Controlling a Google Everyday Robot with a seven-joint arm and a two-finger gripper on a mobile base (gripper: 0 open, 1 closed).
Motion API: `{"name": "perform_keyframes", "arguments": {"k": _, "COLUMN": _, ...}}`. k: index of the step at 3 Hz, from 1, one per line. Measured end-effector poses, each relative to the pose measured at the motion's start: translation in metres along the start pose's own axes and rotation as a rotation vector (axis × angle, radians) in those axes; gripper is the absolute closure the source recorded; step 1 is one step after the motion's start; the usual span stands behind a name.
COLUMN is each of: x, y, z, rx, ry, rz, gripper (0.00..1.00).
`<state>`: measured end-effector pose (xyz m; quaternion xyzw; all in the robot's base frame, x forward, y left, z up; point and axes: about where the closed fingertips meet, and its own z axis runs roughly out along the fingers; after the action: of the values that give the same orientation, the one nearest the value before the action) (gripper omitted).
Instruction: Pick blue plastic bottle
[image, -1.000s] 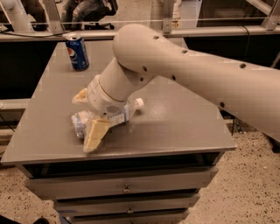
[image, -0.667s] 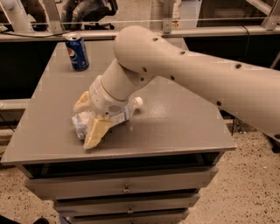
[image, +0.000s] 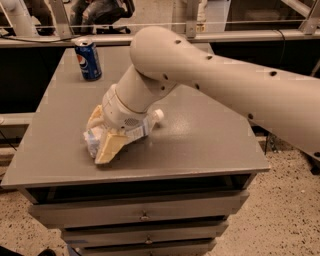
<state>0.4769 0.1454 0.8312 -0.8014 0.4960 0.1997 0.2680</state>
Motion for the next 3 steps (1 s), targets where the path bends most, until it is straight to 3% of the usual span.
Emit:
{"name": "perform_keyframes", "arguments": {"k": 1, "x": -0.001, "y": 0.0, "z": -0.001, "rx": 0.0, "ry": 0.0, "rz": 0.0, "gripper": 1.0}}
{"name": "perform_keyframes", "arguments": {"k": 2, "x": -0.001, "y": -0.001, "z": -0.002, "rx": 0.0, "ry": 0.0, "rz": 0.0, "gripper": 1.0}}
{"name": "perform_keyframes", "arguments": {"k": 3, "x": 0.013, "y": -0.017, "z": -0.035, "rx": 0.031, "ry": 0.004, "rz": 0.041, "gripper": 1.0}}
